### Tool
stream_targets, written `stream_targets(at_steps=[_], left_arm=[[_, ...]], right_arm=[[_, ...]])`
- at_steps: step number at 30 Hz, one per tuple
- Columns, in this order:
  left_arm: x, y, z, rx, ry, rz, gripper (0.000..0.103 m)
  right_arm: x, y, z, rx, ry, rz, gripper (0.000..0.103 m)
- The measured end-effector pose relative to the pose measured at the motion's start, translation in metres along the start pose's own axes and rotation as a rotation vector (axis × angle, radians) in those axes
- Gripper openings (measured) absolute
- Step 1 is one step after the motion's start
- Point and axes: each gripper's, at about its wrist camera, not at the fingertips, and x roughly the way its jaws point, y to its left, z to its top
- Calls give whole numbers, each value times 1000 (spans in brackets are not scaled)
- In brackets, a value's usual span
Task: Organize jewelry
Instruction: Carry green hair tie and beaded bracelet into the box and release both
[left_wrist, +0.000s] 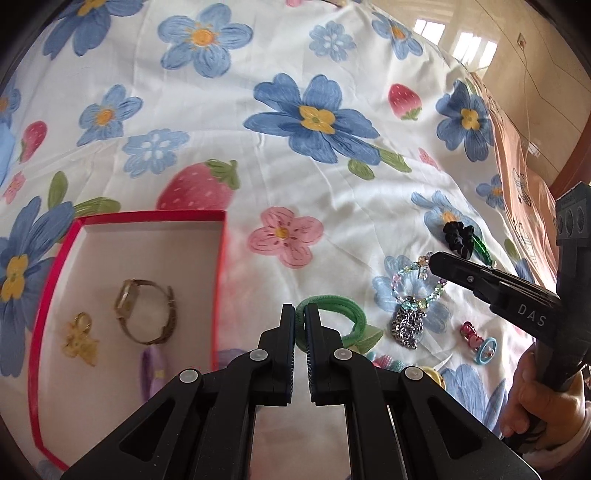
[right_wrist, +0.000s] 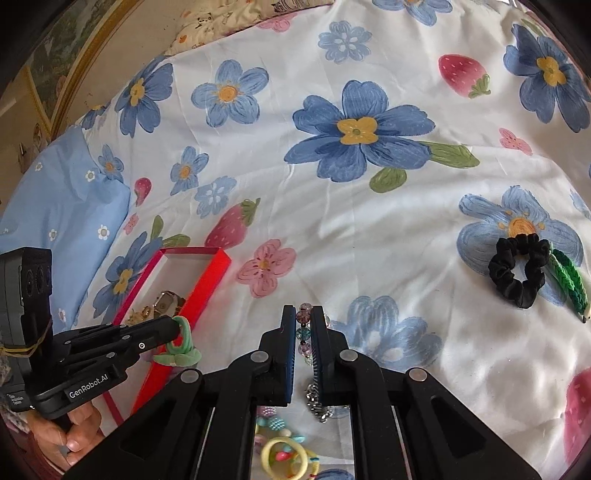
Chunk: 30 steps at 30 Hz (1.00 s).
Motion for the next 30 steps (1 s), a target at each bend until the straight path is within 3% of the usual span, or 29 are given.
stream_targets(at_steps=[13,30], left_arm=[[-56,55,-29,-103,-32,49,5],[-94,123,-59,-240,-56,127,5]], right_arm=[[-2,57,-7,-53,10,92,7],[19,138,-20,-146,69,233,7]])
